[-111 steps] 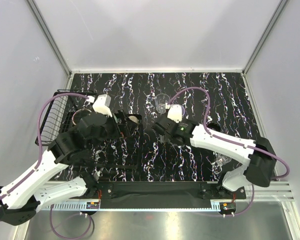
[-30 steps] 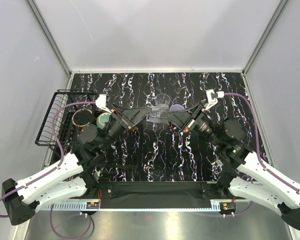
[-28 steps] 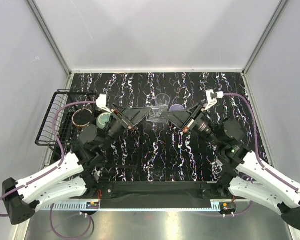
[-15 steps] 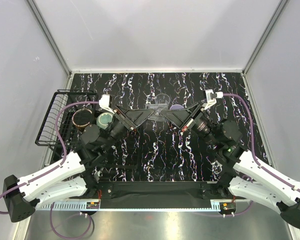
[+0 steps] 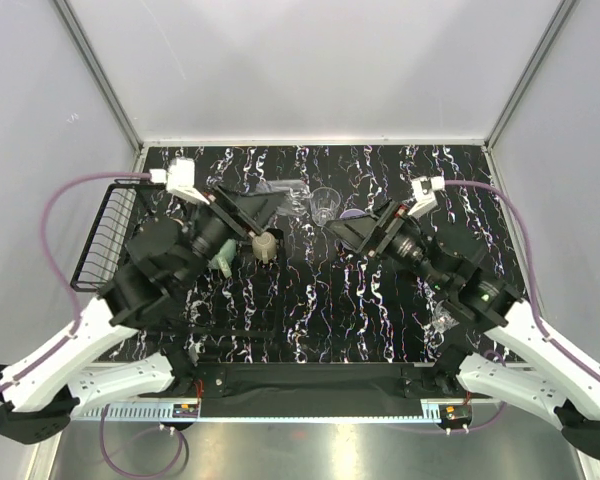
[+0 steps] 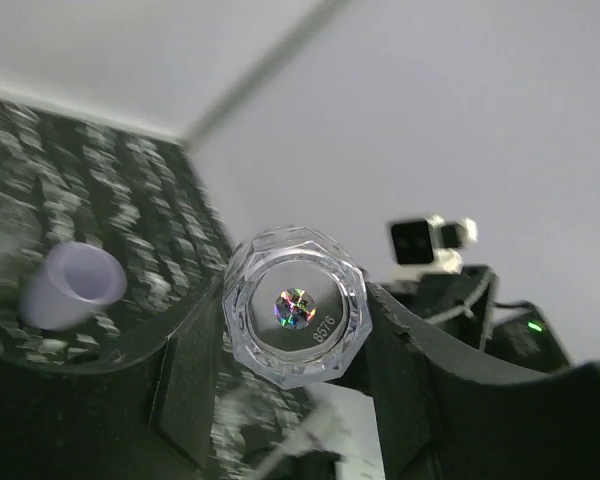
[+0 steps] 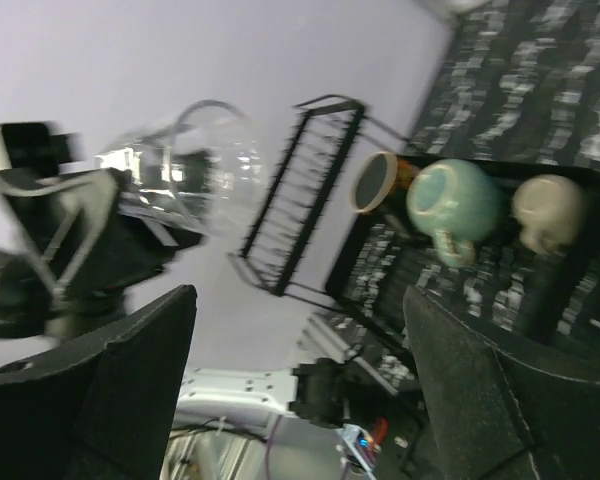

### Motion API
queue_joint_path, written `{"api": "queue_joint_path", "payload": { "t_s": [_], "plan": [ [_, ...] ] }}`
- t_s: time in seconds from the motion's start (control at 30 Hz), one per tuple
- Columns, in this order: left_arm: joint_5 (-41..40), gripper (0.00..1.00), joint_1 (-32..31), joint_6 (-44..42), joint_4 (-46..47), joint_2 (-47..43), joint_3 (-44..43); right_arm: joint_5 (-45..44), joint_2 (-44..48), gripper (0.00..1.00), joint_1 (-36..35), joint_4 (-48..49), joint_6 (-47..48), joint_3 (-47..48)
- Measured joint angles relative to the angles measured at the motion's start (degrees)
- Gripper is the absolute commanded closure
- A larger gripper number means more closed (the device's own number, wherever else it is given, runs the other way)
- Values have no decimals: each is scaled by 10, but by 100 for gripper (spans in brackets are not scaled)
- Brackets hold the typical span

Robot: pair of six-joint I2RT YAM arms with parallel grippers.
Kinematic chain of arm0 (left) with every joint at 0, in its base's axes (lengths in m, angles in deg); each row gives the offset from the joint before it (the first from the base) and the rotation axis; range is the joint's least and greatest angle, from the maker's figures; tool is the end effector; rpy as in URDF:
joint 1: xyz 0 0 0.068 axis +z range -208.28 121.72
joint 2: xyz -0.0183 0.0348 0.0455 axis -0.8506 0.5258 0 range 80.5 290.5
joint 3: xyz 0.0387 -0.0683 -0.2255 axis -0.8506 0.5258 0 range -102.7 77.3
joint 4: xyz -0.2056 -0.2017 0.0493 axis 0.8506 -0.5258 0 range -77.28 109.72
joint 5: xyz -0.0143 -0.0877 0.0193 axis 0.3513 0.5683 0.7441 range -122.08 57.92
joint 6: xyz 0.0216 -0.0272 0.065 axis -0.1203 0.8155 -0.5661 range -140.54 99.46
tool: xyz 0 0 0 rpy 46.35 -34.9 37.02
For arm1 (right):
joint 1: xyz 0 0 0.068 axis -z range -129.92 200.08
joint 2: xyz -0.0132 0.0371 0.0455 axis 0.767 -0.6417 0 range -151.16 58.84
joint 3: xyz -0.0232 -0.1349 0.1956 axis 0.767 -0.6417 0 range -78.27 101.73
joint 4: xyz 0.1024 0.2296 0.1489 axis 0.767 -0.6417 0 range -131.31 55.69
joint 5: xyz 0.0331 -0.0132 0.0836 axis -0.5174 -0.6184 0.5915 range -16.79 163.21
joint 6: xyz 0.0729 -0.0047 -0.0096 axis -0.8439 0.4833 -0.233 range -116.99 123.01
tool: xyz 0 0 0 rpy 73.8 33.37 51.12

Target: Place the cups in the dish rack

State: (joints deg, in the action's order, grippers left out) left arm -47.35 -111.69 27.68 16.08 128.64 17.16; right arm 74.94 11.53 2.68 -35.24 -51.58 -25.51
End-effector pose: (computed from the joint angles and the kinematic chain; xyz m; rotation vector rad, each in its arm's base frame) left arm 0.1670 -0.1979 0.4196 -0.1690 1.5486 -1.2511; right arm 0.1817 0.2006 0.3782 0.0777 1.6731 1.4244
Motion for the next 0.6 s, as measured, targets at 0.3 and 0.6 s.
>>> {"api": "queue_joint_path", "payload": {
  "t_s": [0.3, 0.6],
  "plan": [
    [-263, 100, 24, -233, -290, 106, -203, -140, 37, 8, 0, -270, 41, 66],
    [-343, 100, 234, -329, -393, 96, -183, -160, 33, 8, 0, -342, 61, 72]
  ]
}}
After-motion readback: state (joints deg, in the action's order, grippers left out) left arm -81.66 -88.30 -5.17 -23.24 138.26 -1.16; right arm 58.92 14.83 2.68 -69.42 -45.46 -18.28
